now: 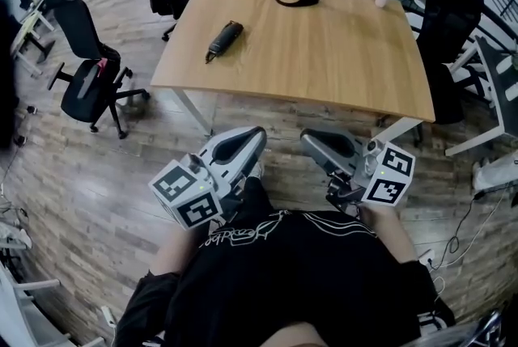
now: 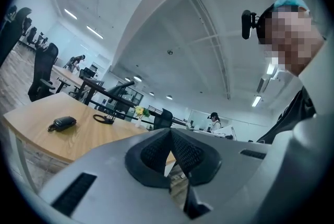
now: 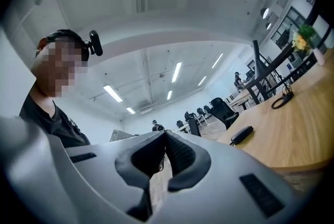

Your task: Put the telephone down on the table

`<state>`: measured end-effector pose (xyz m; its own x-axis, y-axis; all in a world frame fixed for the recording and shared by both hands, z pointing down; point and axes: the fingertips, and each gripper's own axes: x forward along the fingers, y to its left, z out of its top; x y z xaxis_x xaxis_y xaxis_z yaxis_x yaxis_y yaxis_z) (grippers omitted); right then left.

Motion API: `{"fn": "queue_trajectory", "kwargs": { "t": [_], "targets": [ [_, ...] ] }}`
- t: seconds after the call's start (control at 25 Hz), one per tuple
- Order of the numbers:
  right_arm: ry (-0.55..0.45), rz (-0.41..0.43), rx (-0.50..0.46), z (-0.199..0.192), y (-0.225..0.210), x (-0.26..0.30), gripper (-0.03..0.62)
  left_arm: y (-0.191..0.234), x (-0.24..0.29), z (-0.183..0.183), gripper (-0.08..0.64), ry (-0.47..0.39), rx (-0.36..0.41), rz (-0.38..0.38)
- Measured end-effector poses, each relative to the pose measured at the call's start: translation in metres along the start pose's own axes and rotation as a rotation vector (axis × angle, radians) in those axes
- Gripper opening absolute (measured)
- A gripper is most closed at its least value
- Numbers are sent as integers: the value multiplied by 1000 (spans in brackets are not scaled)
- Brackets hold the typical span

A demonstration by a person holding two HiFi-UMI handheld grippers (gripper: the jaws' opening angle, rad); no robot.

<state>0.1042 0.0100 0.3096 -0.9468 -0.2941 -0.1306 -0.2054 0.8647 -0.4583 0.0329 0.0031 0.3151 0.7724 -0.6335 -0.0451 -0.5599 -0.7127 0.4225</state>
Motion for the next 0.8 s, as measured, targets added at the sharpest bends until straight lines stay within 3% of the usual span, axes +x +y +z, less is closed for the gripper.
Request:
{"fn": "queue_trajectory", "kwargs": {
  "t": [0.32, 0.56, 0.8],
  "targets": [
    [29, -37, 7, -12, 9, -3, 40, -16, -9, -4, 6, -70, -47, -37],
    [-2, -31, 17, 1, 4, -3, 40, -6, -3, 1, 6, -42, -48, 1],
    [-19, -37, 27, 5, 5, 18, 40, 16, -9, 21, 6, -71, -61, 22]
  ]
}}
